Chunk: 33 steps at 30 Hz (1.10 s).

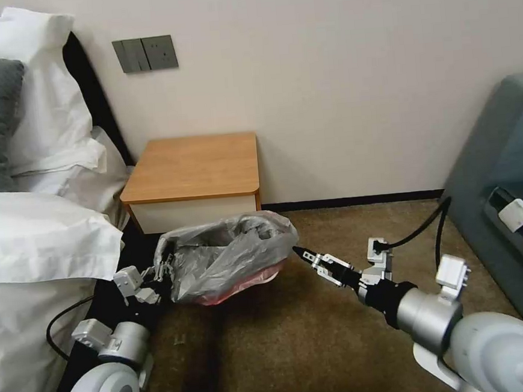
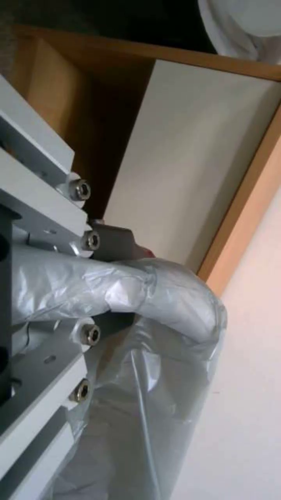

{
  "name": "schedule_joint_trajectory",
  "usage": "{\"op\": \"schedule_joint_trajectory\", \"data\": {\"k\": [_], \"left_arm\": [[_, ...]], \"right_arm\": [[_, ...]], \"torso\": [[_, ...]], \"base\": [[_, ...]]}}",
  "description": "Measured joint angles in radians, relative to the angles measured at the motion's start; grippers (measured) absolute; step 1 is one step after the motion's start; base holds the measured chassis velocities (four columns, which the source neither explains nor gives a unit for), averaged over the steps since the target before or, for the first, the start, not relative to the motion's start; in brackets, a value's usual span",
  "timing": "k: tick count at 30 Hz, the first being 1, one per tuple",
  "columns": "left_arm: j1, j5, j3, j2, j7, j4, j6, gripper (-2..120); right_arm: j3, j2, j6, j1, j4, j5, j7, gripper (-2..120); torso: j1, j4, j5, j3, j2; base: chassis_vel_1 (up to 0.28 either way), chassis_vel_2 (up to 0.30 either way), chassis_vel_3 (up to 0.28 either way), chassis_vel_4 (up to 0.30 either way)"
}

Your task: Pick up the garbage bag from the table and place it over the trash can.

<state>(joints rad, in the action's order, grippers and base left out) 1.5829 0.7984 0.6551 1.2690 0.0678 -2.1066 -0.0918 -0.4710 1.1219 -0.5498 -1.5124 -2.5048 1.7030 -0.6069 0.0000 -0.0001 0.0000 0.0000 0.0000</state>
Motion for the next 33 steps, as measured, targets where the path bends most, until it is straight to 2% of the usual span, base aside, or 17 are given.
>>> {"op": "schedule_joint_trajectory", "data": {"k": [4,9,19,33], "left_arm": [[0.000,0.006,-0.004,-0.001,0.000,-0.007,-0.009,9],[0.003,0.030,-0.006,-0.004,-0.002,-0.017,-0.021,9],[0.000,0.105,-0.007,0.002,-0.032,-0.034,-0.052,9],[-0.005,0.171,-0.009,0.007,-0.052,-0.049,-0.090,9]], "right_arm": [[0.012,0.032,0.029,0.010,0.017,0.025,0.027,100],[0.026,0.069,0.051,0.033,0.093,-0.026,0.150,100],[0.047,0.178,0.082,0.022,0.172,-0.086,0.282,100],[0.059,0.260,0.084,0.016,0.207,-0.127,0.368,100]], "torso": [[0.000,0.0000,-0.0001,0.000,0.000],[0.000,0.0002,0.0000,0.000,0.000],[0.000,0.0001,-0.0001,0.000,0.000],[0.000,0.0001,0.0000,0.000,0.000]], "base": [[0.000,0.000,0.000,0.000],[0.000,0.000,0.000,0.000],[0.000,0.000,0.000,0.000],[0.000,0.000,0.000,0.000]]}}
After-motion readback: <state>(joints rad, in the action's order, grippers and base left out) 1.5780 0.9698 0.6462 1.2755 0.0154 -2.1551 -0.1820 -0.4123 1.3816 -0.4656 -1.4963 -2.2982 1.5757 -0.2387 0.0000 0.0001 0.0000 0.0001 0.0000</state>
